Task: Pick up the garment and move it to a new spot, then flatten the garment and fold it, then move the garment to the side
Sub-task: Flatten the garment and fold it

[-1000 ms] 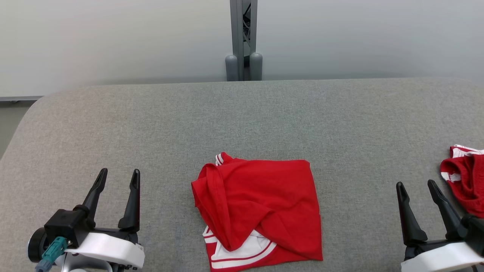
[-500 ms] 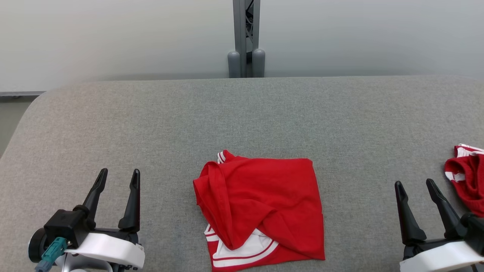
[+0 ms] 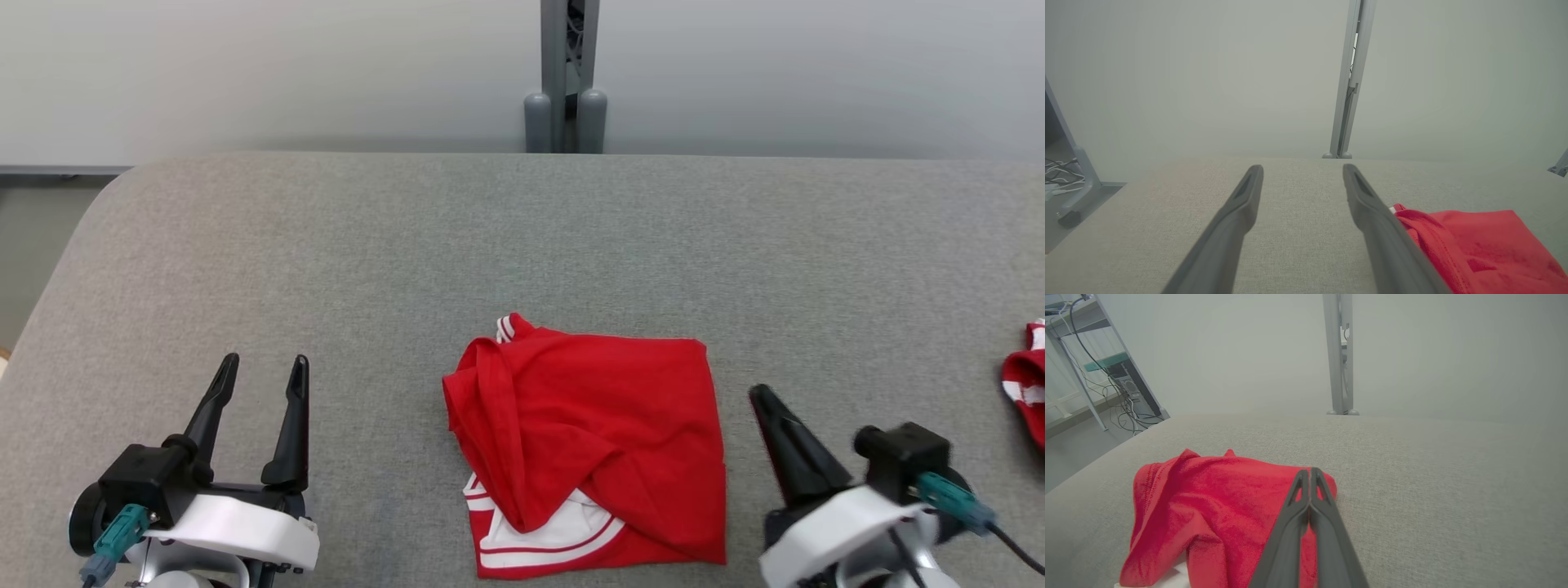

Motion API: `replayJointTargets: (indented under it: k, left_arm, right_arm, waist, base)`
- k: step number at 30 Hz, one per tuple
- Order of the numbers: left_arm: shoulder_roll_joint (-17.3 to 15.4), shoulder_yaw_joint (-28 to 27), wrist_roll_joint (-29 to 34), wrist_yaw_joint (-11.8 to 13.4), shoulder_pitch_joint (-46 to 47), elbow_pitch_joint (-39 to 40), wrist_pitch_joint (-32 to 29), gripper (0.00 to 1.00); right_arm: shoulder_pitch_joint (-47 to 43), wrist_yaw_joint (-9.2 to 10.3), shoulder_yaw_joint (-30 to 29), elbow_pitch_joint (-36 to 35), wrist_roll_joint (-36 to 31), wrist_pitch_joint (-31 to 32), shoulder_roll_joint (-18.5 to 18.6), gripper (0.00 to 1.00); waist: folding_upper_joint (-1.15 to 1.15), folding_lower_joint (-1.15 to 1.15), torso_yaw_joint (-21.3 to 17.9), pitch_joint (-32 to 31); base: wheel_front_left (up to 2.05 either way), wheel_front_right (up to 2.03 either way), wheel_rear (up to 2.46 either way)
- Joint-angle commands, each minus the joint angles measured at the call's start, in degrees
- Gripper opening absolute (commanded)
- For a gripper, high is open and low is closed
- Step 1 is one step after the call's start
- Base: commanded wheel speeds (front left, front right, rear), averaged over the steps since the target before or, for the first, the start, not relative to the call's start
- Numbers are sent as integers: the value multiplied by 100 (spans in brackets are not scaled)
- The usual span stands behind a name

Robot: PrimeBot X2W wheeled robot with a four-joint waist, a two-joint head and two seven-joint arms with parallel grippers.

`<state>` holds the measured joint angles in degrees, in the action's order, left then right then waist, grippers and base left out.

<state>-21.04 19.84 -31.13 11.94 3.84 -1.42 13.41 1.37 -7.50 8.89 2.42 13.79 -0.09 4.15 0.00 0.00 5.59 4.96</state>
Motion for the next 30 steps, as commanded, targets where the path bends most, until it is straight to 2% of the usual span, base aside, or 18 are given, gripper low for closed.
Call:
replayJointTargets:
  k: [1, 4, 13, 22, 23, 26, 30]
  left_arm:
    - [-11, -2, -9, -26, 94, -18, 26, 100]
    - [15, 7, -13, -39, 151, -26, 34, 100]
    - [141, 9, -48, -141, 350, -188, 91, 100]
    - [213, -68, -1, -195, 414, -263, 141, 100]
    - [306, -56, 28, -282, 488, -339, 158, 100]
    - [321, -67, 36, -286, 506, -343, 163, 100]
    - [328, -72, 47, -298, 489, -362, 167, 100]
  right_arm:
    - [192, 2, 190, 177, 99, -66, 64, 0]
    - [453, 2, 522, 526, 202, -136, 150, 0]
    - [1518, 2, 1888, 2182, 794, -621, 406, 0]
    - [2136, 2, 3324, 2928, 1273, -981, 467, 0]
    - [2505, 2, 4159, 3343, 1196, -1202, 381, 0]
    - [2595, 2, 3899, 3342, 944, -1348, 299, 0]
    - [2548, 2, 3961, 3198, 867, -1346, 253, 0]
  waist:
    - [0, 0, 82, 70]
    - [0, 0, 162, 138]
    - [0, 0, 528, 410]
    - [0, 0, 586, 569]
    - [0, 0, 594, 571]
    - [0, 0, 593, 588]
    - [0, 0, 568, 576]
  base:
    - [0, 0, 0]
    - [0, 0, 0]
    - [0, 0, 0]
    - [0, 0, 0]
    - [0, 0, 0]
    - [0, 0, 0]
    - [0, 0, 0]
